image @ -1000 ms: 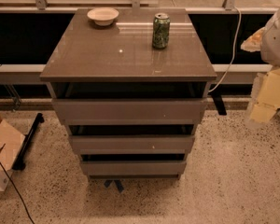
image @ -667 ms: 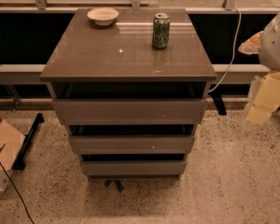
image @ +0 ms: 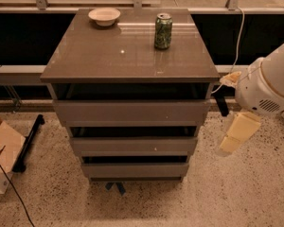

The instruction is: Open middle drawer

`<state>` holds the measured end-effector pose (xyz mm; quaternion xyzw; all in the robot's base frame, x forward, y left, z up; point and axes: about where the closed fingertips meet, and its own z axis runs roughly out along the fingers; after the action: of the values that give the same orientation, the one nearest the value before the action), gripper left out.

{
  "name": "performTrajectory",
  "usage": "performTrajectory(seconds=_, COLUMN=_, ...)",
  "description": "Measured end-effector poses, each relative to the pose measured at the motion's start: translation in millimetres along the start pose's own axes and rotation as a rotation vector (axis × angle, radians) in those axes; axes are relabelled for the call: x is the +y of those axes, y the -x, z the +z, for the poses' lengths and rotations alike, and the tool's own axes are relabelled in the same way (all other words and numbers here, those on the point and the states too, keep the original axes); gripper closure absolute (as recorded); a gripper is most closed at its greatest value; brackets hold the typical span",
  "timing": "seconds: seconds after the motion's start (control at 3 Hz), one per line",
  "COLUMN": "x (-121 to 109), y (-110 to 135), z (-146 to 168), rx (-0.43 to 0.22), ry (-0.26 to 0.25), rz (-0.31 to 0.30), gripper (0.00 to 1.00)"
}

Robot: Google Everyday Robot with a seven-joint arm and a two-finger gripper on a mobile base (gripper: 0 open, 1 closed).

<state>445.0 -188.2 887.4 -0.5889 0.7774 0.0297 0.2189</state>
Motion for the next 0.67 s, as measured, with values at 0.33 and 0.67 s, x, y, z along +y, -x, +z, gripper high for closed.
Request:
performTrajectory(seconds=0.33, x=0.0, y=0.0, z=0.0, rx=0.0, ry=0.0, rz=0.0, gripper=0.0)
performTrajectory(seconds=0.67, x=2.9, y=1.2, z=17.4, rx=0.017, ry=-0.022, rz=0.019, gripper=0.0)
